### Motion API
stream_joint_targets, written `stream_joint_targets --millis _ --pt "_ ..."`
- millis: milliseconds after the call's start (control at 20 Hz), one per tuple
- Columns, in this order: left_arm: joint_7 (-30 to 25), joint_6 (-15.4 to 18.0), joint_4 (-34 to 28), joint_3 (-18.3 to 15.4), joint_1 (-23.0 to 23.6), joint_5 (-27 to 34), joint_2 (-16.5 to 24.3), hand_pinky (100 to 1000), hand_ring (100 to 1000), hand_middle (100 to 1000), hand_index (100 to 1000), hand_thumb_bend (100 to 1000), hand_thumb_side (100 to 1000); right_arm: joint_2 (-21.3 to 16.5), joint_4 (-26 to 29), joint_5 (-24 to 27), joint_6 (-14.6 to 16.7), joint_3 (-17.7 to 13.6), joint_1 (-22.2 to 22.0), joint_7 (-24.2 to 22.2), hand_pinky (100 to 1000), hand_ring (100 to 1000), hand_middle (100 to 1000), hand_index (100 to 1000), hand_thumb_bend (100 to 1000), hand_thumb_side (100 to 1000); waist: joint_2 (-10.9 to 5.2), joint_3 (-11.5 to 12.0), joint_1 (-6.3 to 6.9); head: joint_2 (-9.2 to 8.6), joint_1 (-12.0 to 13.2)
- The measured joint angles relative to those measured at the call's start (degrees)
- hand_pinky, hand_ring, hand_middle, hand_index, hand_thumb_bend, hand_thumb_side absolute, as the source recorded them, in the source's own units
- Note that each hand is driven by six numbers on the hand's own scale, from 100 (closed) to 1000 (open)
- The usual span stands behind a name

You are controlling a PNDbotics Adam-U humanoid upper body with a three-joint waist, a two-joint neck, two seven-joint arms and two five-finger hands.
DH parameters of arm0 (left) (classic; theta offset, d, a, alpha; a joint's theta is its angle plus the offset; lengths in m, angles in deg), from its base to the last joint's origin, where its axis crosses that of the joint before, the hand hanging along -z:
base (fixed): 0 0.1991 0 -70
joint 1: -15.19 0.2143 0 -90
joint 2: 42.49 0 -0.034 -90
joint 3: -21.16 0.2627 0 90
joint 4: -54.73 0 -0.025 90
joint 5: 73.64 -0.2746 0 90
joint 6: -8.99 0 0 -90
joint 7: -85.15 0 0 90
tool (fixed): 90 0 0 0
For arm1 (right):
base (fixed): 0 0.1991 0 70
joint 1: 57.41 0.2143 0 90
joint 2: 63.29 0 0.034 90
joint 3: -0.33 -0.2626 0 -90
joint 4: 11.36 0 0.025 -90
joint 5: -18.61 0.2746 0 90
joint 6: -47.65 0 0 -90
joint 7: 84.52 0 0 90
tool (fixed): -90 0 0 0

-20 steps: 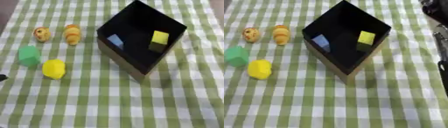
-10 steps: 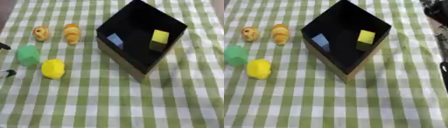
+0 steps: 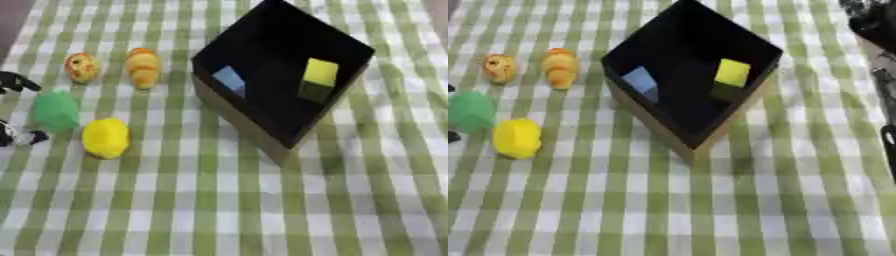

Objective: Pick up objects on the table and place them in the box.

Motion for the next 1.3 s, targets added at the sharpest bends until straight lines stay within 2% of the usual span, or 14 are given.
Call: stream_joint_targets --millis 350,650,800,900,1300 --pt "-1.5 1.5 3.6 1.1 -3.8 -1.3 -2.7 908 902 822 848 521 241 0.3 0.0 0.1 -0.2 0.3 0.1 -0.4 866 839 639 861 100 545 0.17 -0.2 0.19 0.0 0.5" --pt "-2.0 2.5 5.3 1.5 -5.2 -1.8 -4.0 860 816 698 764 459 190 0.4 0.0 0.2 -0.3 0.3 0.1 -0.4 867 839 639 862 100 545 0.18 -0.3 0.24 0.0 0.6" --pt "-1.2 2.7 5.7 1.8 -5.4 -2.0 -4.3 819 730 589 674 372 136 0.4 0.0 0.2 -0.3 0.3 0.1 -0.5 867 839 640 862 100 544 0.18 -0.3 0.24 0.0 0.6" --pt "-0.3 2.6 5.8 1.8 -5.4 -2.0 -4.5 808 706 563 646 344 123 0.4 0.0 0.3 -0.3 0.3 0.1 -0.5 868 840 640 862 100 544 0.18 -0.3 0.21 0.01 0.7" --pt "1.7 2.3 1.9 1.5 -5.6 -2.7 -4.5 795 681 546 626 270 106 0.4 0.0 0.3 -0.3 0.3 0.0 -0.4 868 840 641 863 100 543 0.16 0.0 0.2 0.18 0.3"
